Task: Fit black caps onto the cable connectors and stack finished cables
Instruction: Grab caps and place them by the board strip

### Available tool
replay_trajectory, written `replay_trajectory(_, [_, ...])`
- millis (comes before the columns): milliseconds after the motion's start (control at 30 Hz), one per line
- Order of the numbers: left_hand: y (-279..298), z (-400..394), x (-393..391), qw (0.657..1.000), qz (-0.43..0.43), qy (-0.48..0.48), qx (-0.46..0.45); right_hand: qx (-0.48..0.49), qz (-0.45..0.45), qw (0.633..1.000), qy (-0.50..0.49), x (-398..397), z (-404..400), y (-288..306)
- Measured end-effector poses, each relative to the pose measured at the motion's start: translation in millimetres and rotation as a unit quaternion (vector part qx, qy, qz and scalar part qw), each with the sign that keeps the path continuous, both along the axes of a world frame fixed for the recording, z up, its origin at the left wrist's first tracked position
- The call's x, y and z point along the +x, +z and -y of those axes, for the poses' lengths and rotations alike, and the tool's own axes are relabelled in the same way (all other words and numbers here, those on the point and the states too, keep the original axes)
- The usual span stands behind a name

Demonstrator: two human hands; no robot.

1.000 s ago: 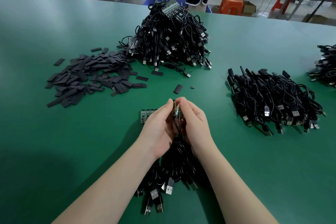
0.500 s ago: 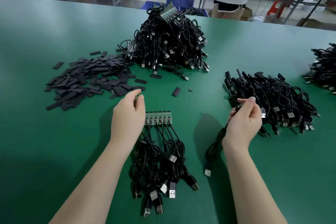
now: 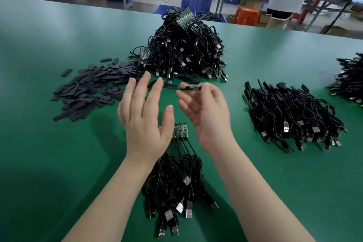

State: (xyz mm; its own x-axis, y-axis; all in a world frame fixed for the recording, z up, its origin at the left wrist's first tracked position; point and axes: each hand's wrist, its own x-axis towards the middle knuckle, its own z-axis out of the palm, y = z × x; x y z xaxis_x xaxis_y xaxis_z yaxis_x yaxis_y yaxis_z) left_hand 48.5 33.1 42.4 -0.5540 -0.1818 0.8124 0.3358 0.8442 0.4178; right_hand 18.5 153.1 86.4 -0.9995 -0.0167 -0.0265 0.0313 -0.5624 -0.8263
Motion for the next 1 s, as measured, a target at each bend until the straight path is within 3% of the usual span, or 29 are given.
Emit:
replay_trajectory(67, [-3,0,-3,0.996,0.085,0.000,-0.033,0.068,0.083,0.993,0.040,-5,5,-15])
replay_trajectory(133, [-9,-1,-7,0.979,0.191,-0.024,-0.069,0.184,0.112,0.974,0.066,-8,2,-29])
replay_trajectory(267, [-16,3,-12,0.960,0.274,-0.047,-0.028,0.396,0.055,0.913,0.079,-22,-4,-39])
replay_trajectory(333, [-19,6,-14,0.960,0.276,-0.043,-0.014,0.490,0.015,0.871,0.006,-36,-6,-40])
replay_trajectory(400, [-21,6,-15,0.959,0.279,-0.051,-0.015,0.610,-0.042,0.790,-0.040,-56,-13,-47])
replay_trajectory(500, [-23,5,-14,0.958,0.278,-0.065,-0.015,0.814,-0.070,0.567,0.105,-82,-24,-53])
replay_trajectory(533, [-24,5,-14,0.959,0.276,-0.068,-0.012,0.843,-0.082,0.517,0.125,-87,-27,-53])
replay_trajectory(567, [-24,5,-14,0.959,0.274,-0.069,-0.010,0.856,-0.101,0.492,0.122,-90,-29,-52])
replay_trajectory(600, [-24,6,-13,0.960,0.272,-0.071,-0.007,0.859,-0.112,0.490,0.101,-93,-31,-53])
replay_trajectory(733, [-25,6,-14,0.961,0.265,-0.081,0.011,0.831,-0.051,0.549,0.078,-86,-37,-56])
replay_trajectory(833, [-26,4,-13,0.959,0.263,-0.099,0.029,0.776,-0.010,0.626,0.077,-68,-41,-58])
replay_trajectory(1000, [-25,-1,-11,0.954,0.256,-0.113,0.108,0.623,-0.063,0.779,-0.036,-20,-40,-72])
